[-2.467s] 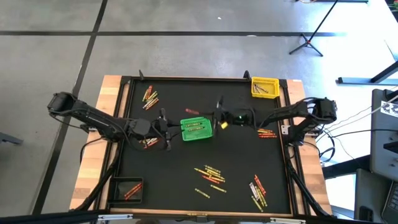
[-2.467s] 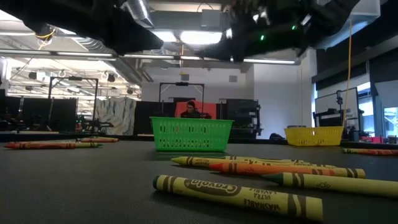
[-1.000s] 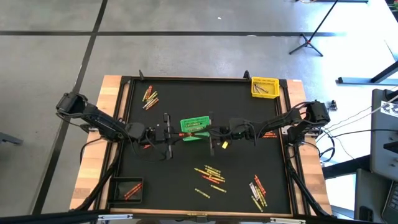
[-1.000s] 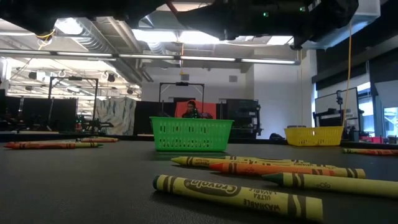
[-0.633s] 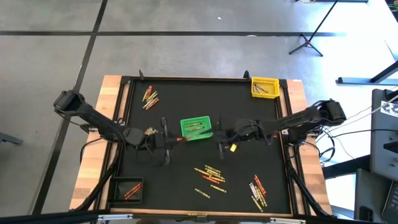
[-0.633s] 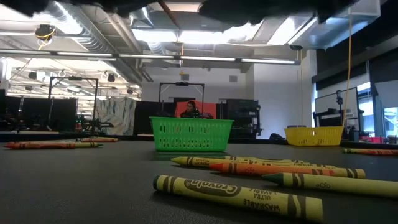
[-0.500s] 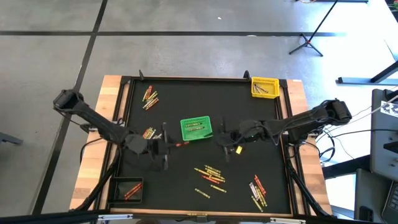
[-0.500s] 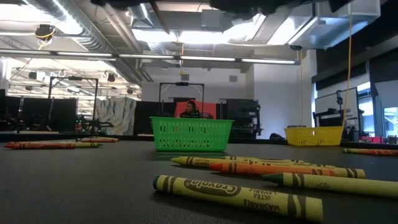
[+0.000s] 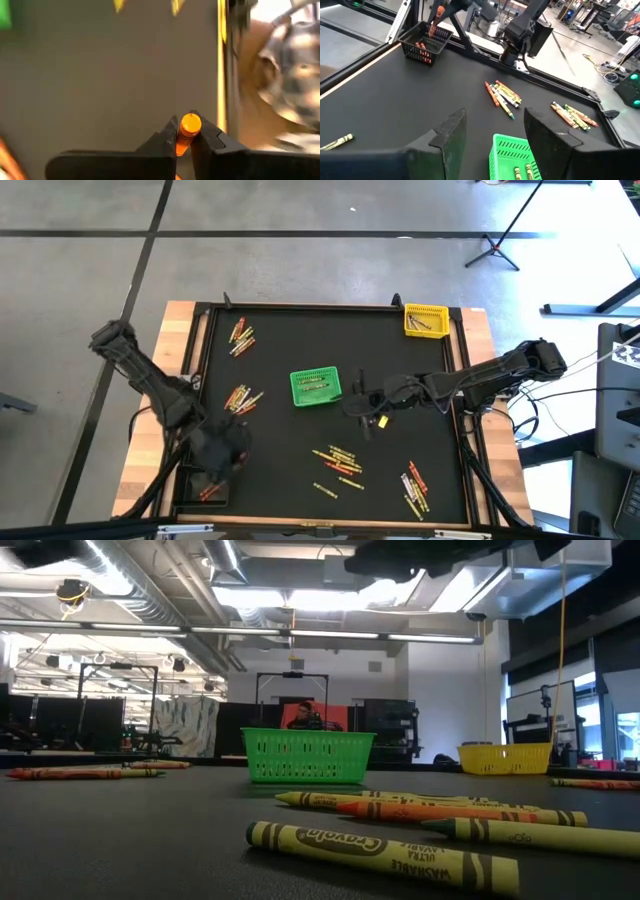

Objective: Sort crayons
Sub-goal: Put the orange crayon into the black bin

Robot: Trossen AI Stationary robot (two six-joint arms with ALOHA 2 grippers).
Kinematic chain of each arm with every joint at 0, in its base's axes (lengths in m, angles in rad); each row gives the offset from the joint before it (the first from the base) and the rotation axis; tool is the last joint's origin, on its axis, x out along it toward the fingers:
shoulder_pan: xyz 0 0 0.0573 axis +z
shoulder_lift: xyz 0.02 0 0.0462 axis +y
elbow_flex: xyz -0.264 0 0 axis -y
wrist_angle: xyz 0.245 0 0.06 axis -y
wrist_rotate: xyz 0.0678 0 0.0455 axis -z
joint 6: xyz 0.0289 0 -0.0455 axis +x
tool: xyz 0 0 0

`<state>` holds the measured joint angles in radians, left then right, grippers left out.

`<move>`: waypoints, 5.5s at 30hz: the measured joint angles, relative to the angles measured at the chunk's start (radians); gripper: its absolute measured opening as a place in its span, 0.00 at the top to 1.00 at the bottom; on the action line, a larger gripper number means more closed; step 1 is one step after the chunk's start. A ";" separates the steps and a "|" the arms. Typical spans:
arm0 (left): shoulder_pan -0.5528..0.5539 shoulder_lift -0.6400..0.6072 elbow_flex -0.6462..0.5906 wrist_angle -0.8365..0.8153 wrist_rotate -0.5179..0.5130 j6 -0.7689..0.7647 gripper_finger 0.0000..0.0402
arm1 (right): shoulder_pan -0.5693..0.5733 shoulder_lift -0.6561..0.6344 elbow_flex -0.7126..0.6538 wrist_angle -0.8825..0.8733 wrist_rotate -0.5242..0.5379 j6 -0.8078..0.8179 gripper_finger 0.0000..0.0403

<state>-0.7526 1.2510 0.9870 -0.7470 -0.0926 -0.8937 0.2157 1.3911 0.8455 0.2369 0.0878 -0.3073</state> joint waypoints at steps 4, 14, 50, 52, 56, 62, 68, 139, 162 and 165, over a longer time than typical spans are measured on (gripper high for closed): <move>-0.112 0.000 -0.077 0.004 0.089 -0.284 0.97 | 0.000 0.000 0.000 -0.001 0.000 -0.001 0.51; -0.255 0.006 -0.237 0.102 0.131 -0.712 0.95 | 0.000 0.000 0.000 0.072 0.020 -0.073 0.51; 0.174 0.023 -0.243 0.783 -0.438 0.773 0.78 | -0.052 -0.184 0.124 -1.383 0.445 0.836 0.51; 0.219 0.069 -0.250 0.922 -0.306 0.914 0.78 | -0.116 -0.156 0.110 -1.432 0.396 0.840 0.51; 0.309 0.118 -0.263 1.103 -0.059 1.043 0.78 | -0.244 -0.096 0.067 -1.450 0.278 0.753 0.51; 0.378 0.118 -0.394 1.261 -0.037 0.998 0.78 | -0.366 -0.029 0.002 -1.428 0.237 0.613 0.51; 0.387 0.116 -0.505 1.444 -0.133 0.936 0.78 | -0.429 0.010 -0.085 -1.326 0.173 0.505 0.51; 0.407 0.117 -0.498 1.428 -0.315 0.877 0.60 | -0.025 0.083 0.123 -0.504 0.189 0.251 0.97; 0.423 0.210 -0.498 1.588 -0.299 0.920 0.60 | 0.014 0.299 0.124 0.276 0.059 0.118 0.96; 0.423 0.210 -0.498 1.588 -0.291 0.930 0.63 | 0.014 0.317 0.124 0.311 0.056 0.114 0.96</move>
<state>-0.3294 1.4609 0.4892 0.8410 -0.3832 0.0360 0.2298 1.7076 0.9691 0.5475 0.1433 -0.1936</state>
